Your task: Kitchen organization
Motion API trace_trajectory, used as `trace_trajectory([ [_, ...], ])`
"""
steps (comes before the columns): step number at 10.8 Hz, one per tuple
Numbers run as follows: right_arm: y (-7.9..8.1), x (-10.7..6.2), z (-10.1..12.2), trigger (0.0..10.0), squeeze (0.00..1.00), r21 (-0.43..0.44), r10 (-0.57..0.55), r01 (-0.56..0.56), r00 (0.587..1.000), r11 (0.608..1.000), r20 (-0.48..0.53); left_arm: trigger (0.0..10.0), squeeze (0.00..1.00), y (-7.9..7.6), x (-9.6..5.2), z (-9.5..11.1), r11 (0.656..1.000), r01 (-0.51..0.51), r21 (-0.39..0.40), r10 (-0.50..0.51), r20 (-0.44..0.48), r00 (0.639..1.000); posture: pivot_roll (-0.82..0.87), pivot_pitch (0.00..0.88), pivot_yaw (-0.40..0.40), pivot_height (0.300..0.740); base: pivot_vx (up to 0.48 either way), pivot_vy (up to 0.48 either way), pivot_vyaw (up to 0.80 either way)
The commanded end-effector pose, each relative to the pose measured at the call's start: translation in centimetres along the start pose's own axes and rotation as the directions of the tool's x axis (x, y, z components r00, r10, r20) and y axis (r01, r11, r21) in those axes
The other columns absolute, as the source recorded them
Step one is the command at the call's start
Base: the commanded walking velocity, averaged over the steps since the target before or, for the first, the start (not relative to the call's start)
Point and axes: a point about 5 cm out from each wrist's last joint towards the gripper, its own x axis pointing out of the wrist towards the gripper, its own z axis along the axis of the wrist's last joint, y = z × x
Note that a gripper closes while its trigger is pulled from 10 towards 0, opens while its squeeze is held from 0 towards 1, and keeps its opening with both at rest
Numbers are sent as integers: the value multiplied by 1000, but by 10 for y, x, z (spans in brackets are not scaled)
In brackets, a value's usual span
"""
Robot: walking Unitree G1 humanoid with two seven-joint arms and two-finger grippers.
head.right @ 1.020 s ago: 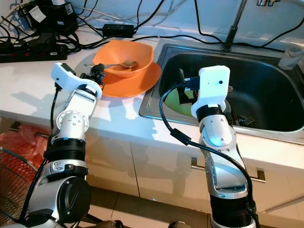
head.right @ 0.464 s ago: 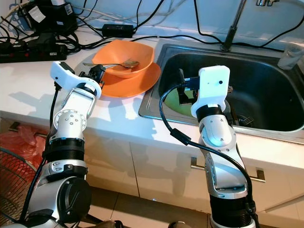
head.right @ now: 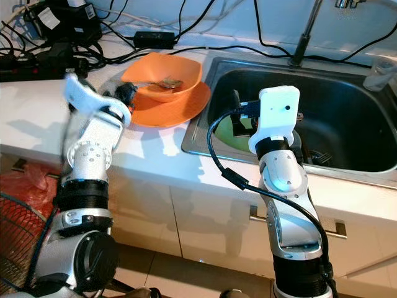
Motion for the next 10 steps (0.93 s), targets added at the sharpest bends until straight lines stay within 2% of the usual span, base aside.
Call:
trace_trajectory([
  [1, 0, 0, 1, 10000, 0, -4, -6, 6, 1000, 1000, 9, 0, 0, -9, -2, 9, 998, 28, 56, -31, 51, 998, -151, 66, 15, 740, 0, 0, 0],
  [3, 0, 0, 1, 10000, 0, -4, -6, 6, 1000, 1000, 9, 0, 0, -9, -2, 9, 998, 28, 56, -31, 51, 998, -151, 66, 15, 740, 0, 0, 0],
  [4, -1, 0, 0, 10000, 0, -6, -5, 5, 1000, 1000, 9, 0, 0, -15, -3, 17, 970, 75, 233, -104, 117, 988, -151, 62, 12, 740, 0, 0, 0],
  [6, 0, 1, 0, 10000, 0, -6, 0, 0, 1000, 1000, 9, 0, 0, -21, -4, 23, 894, 113, 433, -195, 148, 970, -146, 60, 11, 740, 0, 0, 0],
  [7, 0, 1, 0, 10000, 0, -5, 1, -1, 1000, 1000, 8, 0, 0, -22, -4, 31, 852, 102, 513, -225, 183, 957, -144, 59, 10, 740, 0, 0, 0],
  [9, 1, 2, 0, 10000, 0, -3, 3, -3, 1000, 1000, 10, 0, 0, -17, -1, 48, 824, 41, 565, -223, 257, 941, -141, 58, 11, 740, 0, 0, 0],
  [10, 0, 3, -1, 10000, 0, -3, 2, -2, 1000, 1000, 10, 0, 0, -16, -1, 57, 823, 14, 568, -224, 301, 927, -141, 58, 12, 740, 0, 0, 0],
])
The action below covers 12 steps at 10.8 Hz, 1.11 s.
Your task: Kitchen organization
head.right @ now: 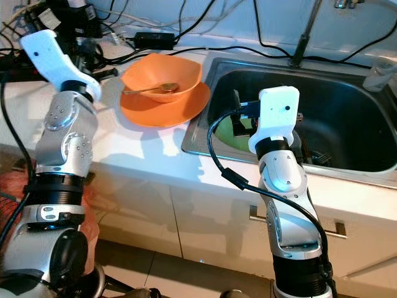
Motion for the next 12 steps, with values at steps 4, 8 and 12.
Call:
trace_trajectory([
  [4, 0, 5, -1, 10000, 1000, 83, -12, 13, 1000, 996, -11, 0, 0, -44, -5, -6, 939, 135, -318, -151, -28, 988, -135, 49, 7, 740, 0, 0, 0],
  [8, -3, 10, -2, 10000, 1000, 195, -55, 59, 998, 979, -26, 0, 0, -81, -15, -9, 835, 273, -477, -327, -31, 945, -121, 50, 21, 740, 0, 0, 0],
  [12, 5, 8, -14, 10000, 1000, 704, -5, 81, 994, 706, -109, 0, 0, -85, -23, -38, 769, 216, -602, -386, -166, 908, -113, 73, 66, 740, 0, 0, 0],
])
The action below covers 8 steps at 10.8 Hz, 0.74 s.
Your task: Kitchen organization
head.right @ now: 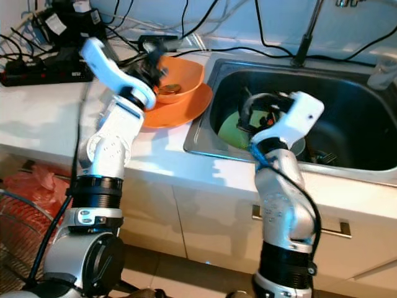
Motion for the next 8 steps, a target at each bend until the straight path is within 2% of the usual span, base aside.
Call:
trace_trajectory([
  [1, 13, 0, -7, 10000, 1000, 138, 54, -51, 998, 989, -17, 0, 0, 1, -1, -9, 1000, 9, -18, -10, -49, 999, -106, 79, 78, 740, 0, 0, 0],
  [5, 28, -4, -7, 10000, 1000, 186, 168, -159, 985, 970, -33, 0, 0, -3, -5, -39, 994, 27, -105, -46, -182, 982, -103, 92, 101, 740, 0, 0, 0],
  [6, 32, -4, -6, 10000, 839, 192, 199, -190, 980, 963, -30, 0, 0, -7, -6, -44, 990, 39, -133, -65, -201, 977, -105, 90, 99, 740, 0, 0, 0],
  [7, 33, -4, -6, 10000, 302, 196, 212, -202, 977, 960, -30, 0, 0, -11, -6, -47, 985, 48, -166, -83, -212, 974, -106, 86, 96, 740, 0, 0, 0],
  [8, 35, -4, -6, 10000, 0, 204, 229, -218, 973, 954, -31, 0, 0, -17, -9, -54, 969, 63, -238, -120, -235, 964, -104, 82, 89, 740, 0, 0, 0],
])
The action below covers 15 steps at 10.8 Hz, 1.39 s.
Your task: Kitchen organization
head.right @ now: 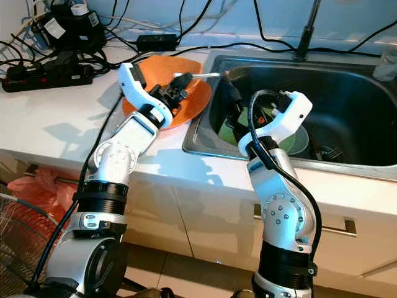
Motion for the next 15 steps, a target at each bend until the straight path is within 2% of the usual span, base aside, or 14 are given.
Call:
trace_trajectory([
  [1, 16, 2, -3, 10000, 0, 50, 61, -62, 998, 997, 6, 0, 0, -13, 0, -24, 991, 48, -124, -52, -32, 998, -101, 80, 82, 740, 0, 0, 0],
  [3, 17, 7, -1, 10000, 0, 46, 70, -70, 998, 996, 9, 0, 0, -19, -3, -22, 976, 86, -202, -94, -34, 995, -91, 80, 75, 740, 0, 0, 0],
  [5, 16, 12, 0, 10000, 0, 39, 68, -69, 997, 997, 19, 0, 0, -21, -7, -22, 973, 103, -206, -116, -51, 992, -78, 80, 66, 740, 0, 0, 0],
  [7, 21, 25, 6, 10000, 0, 47, 104, -106, 993, 993, 53, 0, 0, -25, -16, -19, 966, 148, -214, -169, -87, 982, -69, 82, 62, 740, 0, 0, 0],
  [9, 24, 35, 12, 10000, 0, 37, 127, -131, 989, 991, 77, 0, 0, -26, -24, -13, 956, 179, -231, -203, -83, 976, -57, 85, 55, 740, 0, 0, 0],
  [11, 28, 41, 18, 10000, 0, 30, 142, -146, 984, 989, 108, 0, 0, -33, -33, -12, 943, 247, -225, -278, -120, 953, -37, 90, 51, 740, 0, 0, 0],
  [14, 28, 46, 29, 10000, 0, 16, 140, -145, 977, 989, 158, 0, 0, -33, -41, -6, 932, 278, -231, -313, -131, 941, -35, 97, 57, 740, 0, 0, 0],
  [15, 28, 48, 33, 4510, 0, 11, 138, -142, 974, 990, 178, 0, 0, -33, -44, -6, 923, 290, -252, -332, -144, 932, -36, 98, 62, 740, 0, 0, 0],
])
